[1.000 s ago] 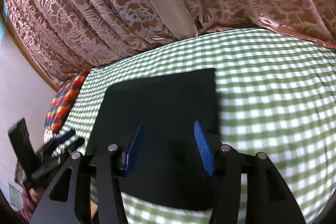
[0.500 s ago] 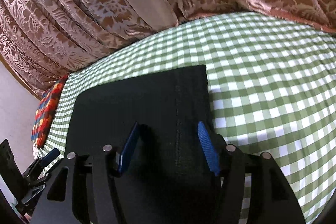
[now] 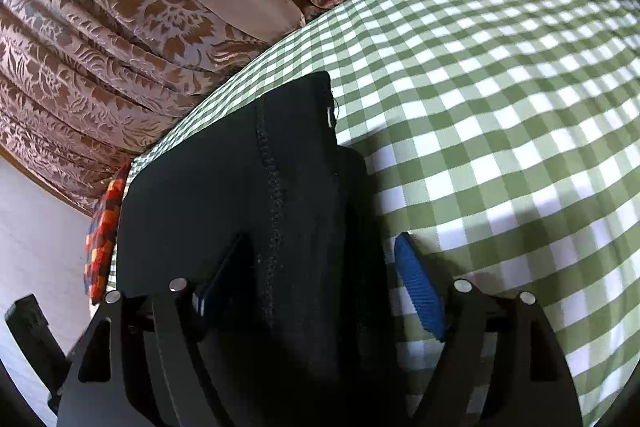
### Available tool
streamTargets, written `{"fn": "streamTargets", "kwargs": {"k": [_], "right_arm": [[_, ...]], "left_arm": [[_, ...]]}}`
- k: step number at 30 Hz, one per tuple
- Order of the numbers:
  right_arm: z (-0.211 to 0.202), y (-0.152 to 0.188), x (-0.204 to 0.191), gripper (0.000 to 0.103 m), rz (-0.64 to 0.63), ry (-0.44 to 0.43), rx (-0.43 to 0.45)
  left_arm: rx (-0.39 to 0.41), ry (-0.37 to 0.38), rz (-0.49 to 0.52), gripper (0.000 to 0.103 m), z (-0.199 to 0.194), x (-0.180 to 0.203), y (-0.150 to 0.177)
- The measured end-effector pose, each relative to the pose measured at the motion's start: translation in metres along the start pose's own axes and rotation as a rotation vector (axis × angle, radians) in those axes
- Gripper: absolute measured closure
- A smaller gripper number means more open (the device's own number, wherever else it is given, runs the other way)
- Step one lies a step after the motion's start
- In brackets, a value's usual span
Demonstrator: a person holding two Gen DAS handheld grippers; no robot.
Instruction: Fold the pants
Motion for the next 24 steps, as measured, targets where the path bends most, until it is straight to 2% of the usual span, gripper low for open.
{"fn": "streamTargets", "kwargs": {"k": [4, 7, 11, 18, 21, 22, 24], "right_arm": [[-0.014, 0.001, 0.001, 0.024, -0.025, -0.024, 0.004], [-0.025, 0.003, -0.004, 0.016, -0.033, -0.107, -0.019], [-0.034, 0.011, -0.006, 0.013, -0.038, -0.225, -0.071], [-0.020, 0.018, 0.009, 0.013, -0.015, -0.264, -0.150], [-0.014, 0.020, 0.007, 0.013, -0.022, -0.289, -0.175], [-0.012, 0.021, 0.007, 0.013, -0.028, -0.295, -0.187], [-0.010, 0.023, 0.009, 0.013, -0.030, -0.292, -0.196]], "left_arm": [[0.021, -0.004, 0.000, 0.018, -0.009, -0.003, 0.000], [0.045, -0.007, -0.002, 0.018, -0.016, -0.008, -0.001], [0.069, 0.010, -0.029, 0.018, -0.024, -0.018, -0.004], [0.058, 0.084, -0.093, 0.018, -0.022, -0.036, -0.008], [0.063, 0.140, -0.112, 0.018, -0.020, -0.042, -0.011], [0.067, 0.187, -0.131, 0.018, -0.019, -0.045, -0.012], [0.066, 0.230, -0.176, 0.018, -0.016, -0.053, -0.014]]}}
Point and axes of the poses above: each gripper's, at about its wrist camera, not at the fingertips, and z roughly the way its jaws point, x to its right, y to its underside, the point moved 6 cm from there along z, roughly the way its jaws point, and after that the axes turned 12 degrees about y, right-handed, at the moved point
